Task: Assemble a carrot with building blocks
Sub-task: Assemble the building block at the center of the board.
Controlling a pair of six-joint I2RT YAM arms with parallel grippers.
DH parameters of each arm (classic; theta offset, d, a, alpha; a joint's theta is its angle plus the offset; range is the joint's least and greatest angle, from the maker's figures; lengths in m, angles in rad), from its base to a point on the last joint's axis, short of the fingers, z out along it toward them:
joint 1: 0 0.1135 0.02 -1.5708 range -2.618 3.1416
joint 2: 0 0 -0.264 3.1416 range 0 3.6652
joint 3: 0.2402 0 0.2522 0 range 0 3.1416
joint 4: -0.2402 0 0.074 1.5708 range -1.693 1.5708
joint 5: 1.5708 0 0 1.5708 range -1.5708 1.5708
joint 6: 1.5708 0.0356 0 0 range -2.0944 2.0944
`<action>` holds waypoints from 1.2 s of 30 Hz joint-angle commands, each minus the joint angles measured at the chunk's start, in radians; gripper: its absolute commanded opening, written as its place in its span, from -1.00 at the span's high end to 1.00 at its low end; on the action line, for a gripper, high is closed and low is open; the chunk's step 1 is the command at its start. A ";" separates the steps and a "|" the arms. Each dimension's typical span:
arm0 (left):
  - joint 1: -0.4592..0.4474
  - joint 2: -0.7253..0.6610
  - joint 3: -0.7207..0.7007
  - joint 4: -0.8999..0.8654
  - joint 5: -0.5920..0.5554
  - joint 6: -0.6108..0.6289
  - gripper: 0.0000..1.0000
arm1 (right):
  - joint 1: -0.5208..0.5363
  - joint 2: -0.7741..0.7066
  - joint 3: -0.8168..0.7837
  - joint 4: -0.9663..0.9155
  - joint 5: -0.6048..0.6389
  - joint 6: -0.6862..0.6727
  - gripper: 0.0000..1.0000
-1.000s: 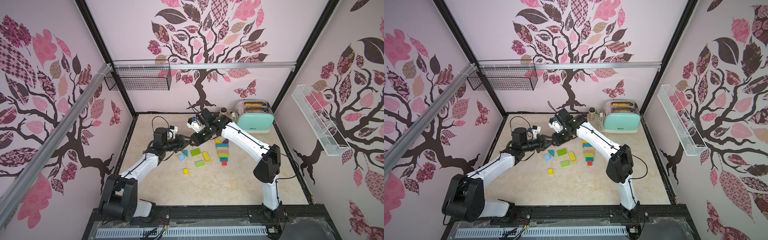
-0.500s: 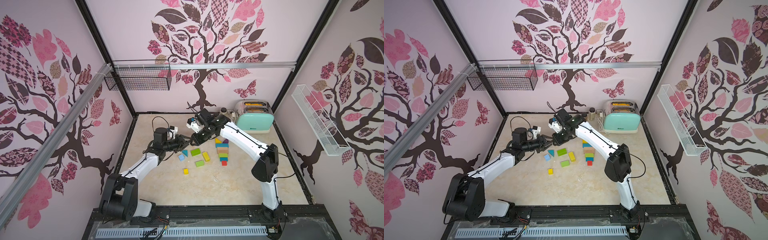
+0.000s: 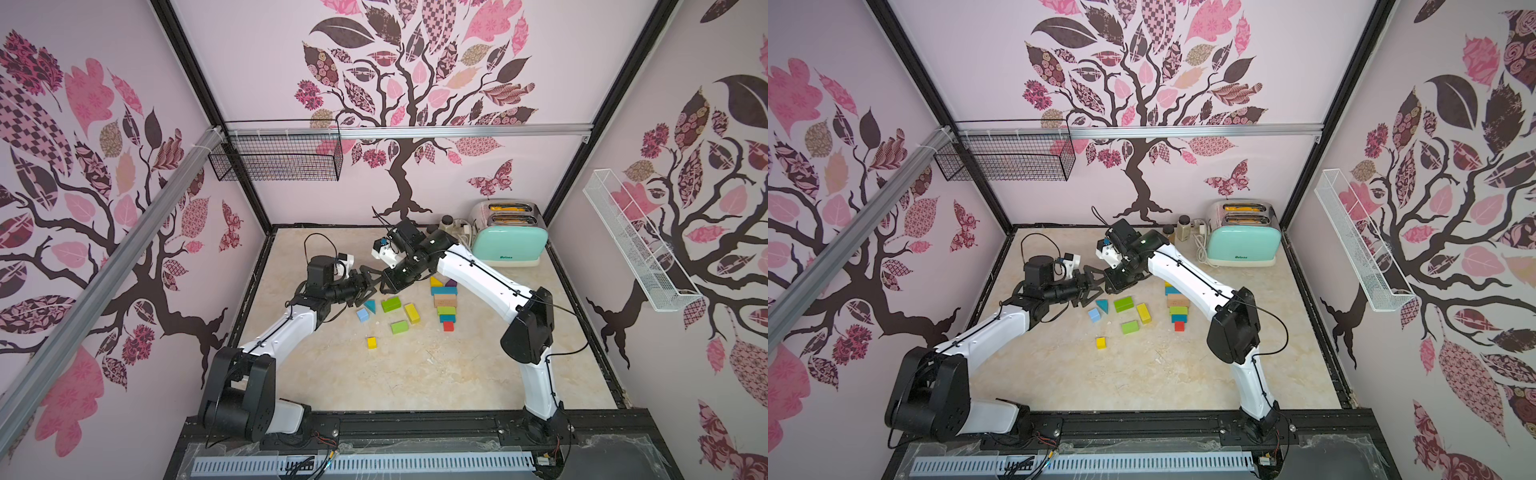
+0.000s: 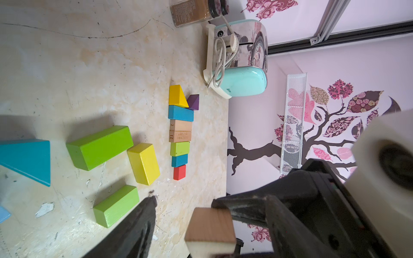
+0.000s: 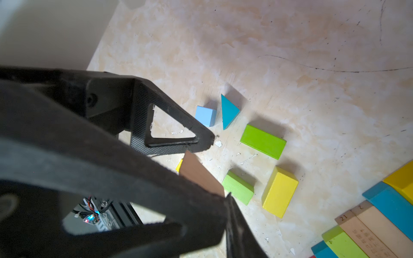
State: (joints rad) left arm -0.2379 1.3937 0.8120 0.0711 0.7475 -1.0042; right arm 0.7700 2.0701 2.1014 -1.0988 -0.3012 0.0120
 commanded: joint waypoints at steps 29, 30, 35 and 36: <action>0.125 -0.192 -0.010 -0.411 -0.062 0.292 -0.87 | -0.107 0.377 0.208 0.124 0.292 0.695 0.91; 0.123 -0.187 -0.009 -0.411 -0.060 0.292 -0.87 | -0.107 0.382 0.211 0.121 0.288 0.704 0.90; 0.114 -0.171 -0.002 -0.411 -0.057 0.299 -0.87 | -0.107 0.417 0.183 0.133 0.249 0.753 0.87; 0.114 -0.168 -0.003 -0.410 -0.057 0.302 -0.87 | -0.107 0.421 0.177 0.138 0.249 0.760 0.86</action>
State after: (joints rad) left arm -0.1188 1.2171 0.8066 -0.3386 0.6796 -0.7284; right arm 0.6643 2.4641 2.2894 -0.9775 -0.0345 0.7193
